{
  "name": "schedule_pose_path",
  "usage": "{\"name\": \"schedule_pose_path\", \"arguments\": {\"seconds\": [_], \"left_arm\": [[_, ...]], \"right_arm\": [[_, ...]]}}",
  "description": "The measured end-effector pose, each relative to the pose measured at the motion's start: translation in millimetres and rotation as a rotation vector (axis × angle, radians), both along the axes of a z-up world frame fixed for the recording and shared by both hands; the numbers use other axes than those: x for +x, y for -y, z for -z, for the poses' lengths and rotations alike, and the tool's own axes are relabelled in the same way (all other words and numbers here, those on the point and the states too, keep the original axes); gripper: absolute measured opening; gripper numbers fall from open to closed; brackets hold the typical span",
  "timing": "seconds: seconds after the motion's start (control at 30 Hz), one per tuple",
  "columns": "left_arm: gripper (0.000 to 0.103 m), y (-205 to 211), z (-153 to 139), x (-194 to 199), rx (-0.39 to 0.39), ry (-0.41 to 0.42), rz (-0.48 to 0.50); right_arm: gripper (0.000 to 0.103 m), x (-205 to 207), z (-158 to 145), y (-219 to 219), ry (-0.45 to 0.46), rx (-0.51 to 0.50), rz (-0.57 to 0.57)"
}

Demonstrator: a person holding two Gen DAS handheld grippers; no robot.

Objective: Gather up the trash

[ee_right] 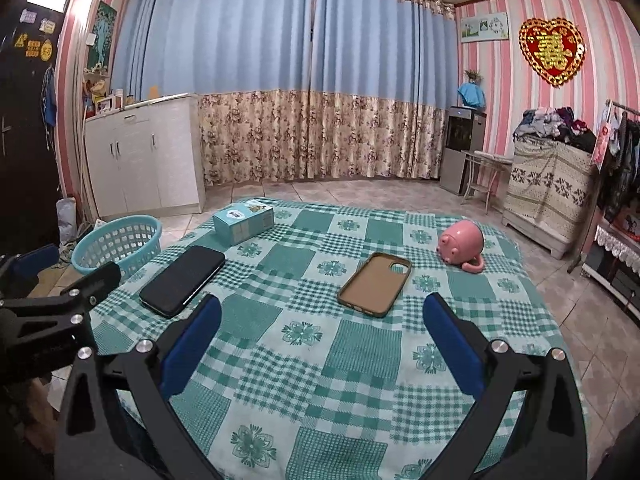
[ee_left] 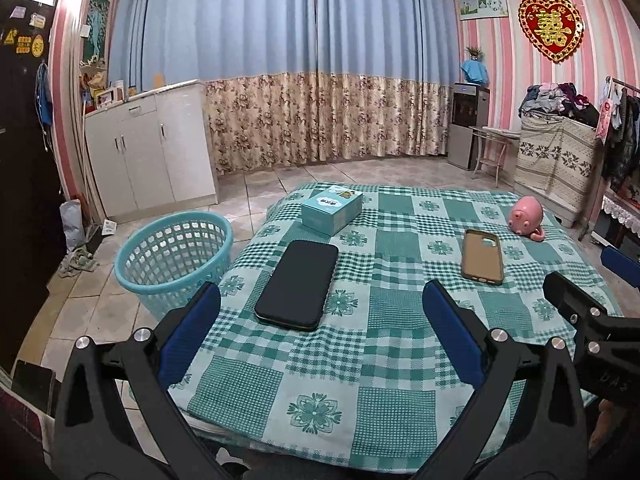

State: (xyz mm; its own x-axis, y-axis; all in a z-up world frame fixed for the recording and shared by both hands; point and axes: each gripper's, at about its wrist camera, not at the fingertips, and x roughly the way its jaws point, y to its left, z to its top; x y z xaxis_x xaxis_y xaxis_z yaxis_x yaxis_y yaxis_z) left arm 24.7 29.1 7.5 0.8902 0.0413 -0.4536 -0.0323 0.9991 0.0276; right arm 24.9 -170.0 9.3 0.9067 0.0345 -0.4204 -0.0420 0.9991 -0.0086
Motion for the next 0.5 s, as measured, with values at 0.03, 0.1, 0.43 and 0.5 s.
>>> {"name": "schedule_pose_path", "arguments": {"seconds": [0.03, 0.1, 0.43, 0.5], "left_arm": [[0.098, -0.5, 0.1, -0.1, 0.001, 0.001, 0.000], [0.098, -2.0, 0.2, -0.5, -0.007, 0.001, 0.003], [0.098, -3.9, 1.0, -6.6, -0.005, 0.020, 0.000], [0.098, -4.5, 1.8, -7.1, -0.009, 0.018, 0.003]], "right_arm": [[0.098, -0.5, 0.7, -0.2, 0.003, 0.006, -0.001], [0.098, -2.4, 1.7, -1.9, 0.014, 0.011, -0.001], [0.098, -9.2, -1.7, -8.5, 0.053, -0.025, 0.001], [0.098, -8.9, -1.3, -7.4, 0.048, -0.025, 0.002]]}}
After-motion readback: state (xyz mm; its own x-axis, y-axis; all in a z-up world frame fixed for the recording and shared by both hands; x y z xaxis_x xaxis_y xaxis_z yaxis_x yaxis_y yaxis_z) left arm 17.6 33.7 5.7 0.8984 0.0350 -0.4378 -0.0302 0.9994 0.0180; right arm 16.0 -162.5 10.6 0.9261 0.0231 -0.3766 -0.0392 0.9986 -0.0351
